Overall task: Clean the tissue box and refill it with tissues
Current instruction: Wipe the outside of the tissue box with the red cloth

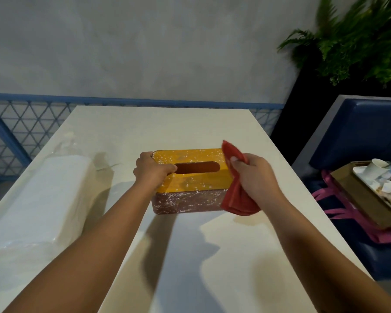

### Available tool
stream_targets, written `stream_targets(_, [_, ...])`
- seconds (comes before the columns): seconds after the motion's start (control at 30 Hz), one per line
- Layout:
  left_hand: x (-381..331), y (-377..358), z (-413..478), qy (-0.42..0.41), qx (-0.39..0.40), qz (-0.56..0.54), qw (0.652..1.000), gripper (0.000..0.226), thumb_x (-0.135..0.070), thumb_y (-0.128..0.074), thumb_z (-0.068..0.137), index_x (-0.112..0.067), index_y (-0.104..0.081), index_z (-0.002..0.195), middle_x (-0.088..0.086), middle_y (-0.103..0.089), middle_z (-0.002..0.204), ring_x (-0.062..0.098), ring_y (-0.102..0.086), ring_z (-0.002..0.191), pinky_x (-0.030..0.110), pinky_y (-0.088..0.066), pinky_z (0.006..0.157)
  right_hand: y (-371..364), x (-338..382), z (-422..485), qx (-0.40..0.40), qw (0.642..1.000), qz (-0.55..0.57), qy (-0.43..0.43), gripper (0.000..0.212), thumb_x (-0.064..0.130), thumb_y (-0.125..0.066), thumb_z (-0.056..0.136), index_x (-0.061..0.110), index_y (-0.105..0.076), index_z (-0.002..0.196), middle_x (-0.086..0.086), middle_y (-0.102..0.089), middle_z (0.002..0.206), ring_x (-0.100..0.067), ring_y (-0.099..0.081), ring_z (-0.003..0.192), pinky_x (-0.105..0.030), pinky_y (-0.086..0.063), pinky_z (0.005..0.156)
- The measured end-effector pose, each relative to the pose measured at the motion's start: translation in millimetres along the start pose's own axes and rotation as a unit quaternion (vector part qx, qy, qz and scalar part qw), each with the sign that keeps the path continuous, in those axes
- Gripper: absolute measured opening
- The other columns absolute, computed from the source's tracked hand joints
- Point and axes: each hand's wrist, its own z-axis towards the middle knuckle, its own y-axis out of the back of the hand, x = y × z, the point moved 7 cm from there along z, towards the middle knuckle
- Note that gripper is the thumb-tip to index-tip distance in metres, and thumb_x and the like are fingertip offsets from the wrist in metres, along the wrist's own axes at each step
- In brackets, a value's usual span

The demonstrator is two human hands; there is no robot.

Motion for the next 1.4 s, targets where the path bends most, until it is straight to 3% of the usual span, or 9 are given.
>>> stream_targets(0.13, [1, -1, 1, 0.003, 0.001, 0.006, 1.0, 0.105, -0.043, -0.075, 0.034, -0.014, -0.042, 0.13, 0.009, -0.055, 0.123, 0.033, -0.057, 0.11, 0.05, -0.05, 0.091, 8, -15, -15, -0.064, 0.991, -0.118, 0.012, 0.034, 0.028, -0.046, 0.095, 0.015, -0.049, 0.064, -0.007, -0.052, 0.084, -0.03, -0.051, 0.088, -0.034, -0.036, 0.07])
stream_targets(0.27, [0, 0, 0, 0.004, -0.002, 0.007, 1.0, 0.104, -0.04, -0.074, 0.038, -0.013, -0.039, 0.133, 0.009, -0.052, 0.127, 0.033, -0.055, 0.113, 0.05, -0.049, 0.093, -9, -11, -25, -0.067, 0.979, -0.188, 0.037, 0.028, 0.022, -0.043, 0.097, 0.005, -0.064, 0.104, -0.007, -0.053, 0.103, -0.026, -0.044, 0.103, -0.03, -0.036, 0.078])
stream_targets(0.43, [1, -1, 1, 0.005, -0.003, 0.003, 1.0, 0.101, -0.04, -0.075, 0.038, -0.015, -0.042, 0.129, 0.009, -0.055, 0.124, 0.032, -0.056, 0.111, 0.05, -0.05, 0.091, -11, -3, -28, -0.084, 0.973, -0.211, 0.028, 0.029, 0.019, -0.041, 0.098, 0.006, -0.062, 0.114, -0.008, -0.053, 0.108, -0.027, -0.045, 0.104, -0.033, -0.04, 0.083])
stream_targets(0.67, [1, 0, 1, 0.006, -0.012, 0.018, 1.0, 0.093, -0.038, -0.076, 0.043, -0.014, -0.045, 0.128, 0.009, -0.055, 0.124, 0.033, -0.055, 0.111, 0.05, -0.049, 0.091, -60, 41, -46, 0.032, 0.913, -0.386, 0.128, 0.031, 0.012, -0.044, 0.09, 0.007, -0.054, 0.118, -0.009, -0.05, 0.121, -0.028, -0.04, 0.112, -0.033, -0.035, 0.09])
stream_targets(0.8, [-2, 2, -1, 0.001, -0.02, 0.032, 0.999, 0.09, -0.038, -0.076, 0.045, -0.014, -0.047, 0.126, 0.01, -0.056, 0.121, 0.033, -0.054, 0.111, 0.049, -0.048, 0.092, -69, 55, -44, 0.007, 0.951, -0.288, 0.109, 0.028, 0.018, -0.041, 0.095, 0.007, -0.058, 0.115, -0.01, -0.051, 0.118, -0.028, -0.049, 0.107, -0.031, -0.037, 0.083])
stream_targets(0.93, [0, 2, 0, -0.001, -0.023, 0.035, 0.999, 0.083, -0.032, -0.082, 0.057, -0.014, -0.044, 0.129, 0.01, -0.053, 0.124, 0.033, -0.052, 0.115, 0.049, -0.048, 0.092, -68, 36, -25, 0.028, 0.999, -0.029, -0.001, 0.025, 0.025, -0.048, 0.095, 0.012, -0.064, 0.082, -0.012, -0.063, 0.086, -0.026, -0.055, 0.074, -0.033, -0.041, 0.063])
stream_targets(1.1, [-2, 2, 2, 0.0, -0.023, 0.049, 0.999, 0.082, -0.03, -0.083, 0.059, -0.012, -0.045, 0.13, 0.01, -0.053, 0.127, 0.032, -0.051, 0.117, 0.047, -0.048, 0.094, -39, 15, -15, 0.009, 0.967, 0.235, -0.093, 0.035, 0.015, -0.055, 0.089, 0.012, -0.061, 0.054, -0.011, -0.059, 0.064, -0.026, -0.054, 0.065, -0.04, -0.043, 0.068])
stream_targets(1.27, [-2, 1, 1, 0.0, -0.022, 0.056, 0.998, 0.082, -0.03, -0.082, 0.061, -0.012, -0.044, 0.131, 0.01, -0.052, 0.128, 0.032, -0.051, 0.117, 0.048, -0.049, 0.093, 0, 5, 0, -0.046, 0.993, -0.104, -0.027, 0.033, 0.023, -0.048, 0.095, 0.006, -0.054, 0.068, -0.01, -0.056, 0.072, -0.027, -0.05, 0.07, -0.031, -0.032, 0.056])
stream_targets(1.4, [-3, 1, 0, 0.0, -0.023, 0.052, 0.998, 0.082, -0.03, -0.082, 0.061, -0.012, -0.044, 0.131, 0.009, -0.052, 0.128, 0.032, -0.05, 0.117, 0.047, -0.049, 0.092, -24, 13, -10, -0.053, 0.977, -0.205, 0.026, 0.027, 0.021, -0.046, 0.095, 0.0, -0.063, 0.095, -0.016, -0.056, 0.102, -0.034, -0.05, 0.099, -0.034, -0.038, 0.076])
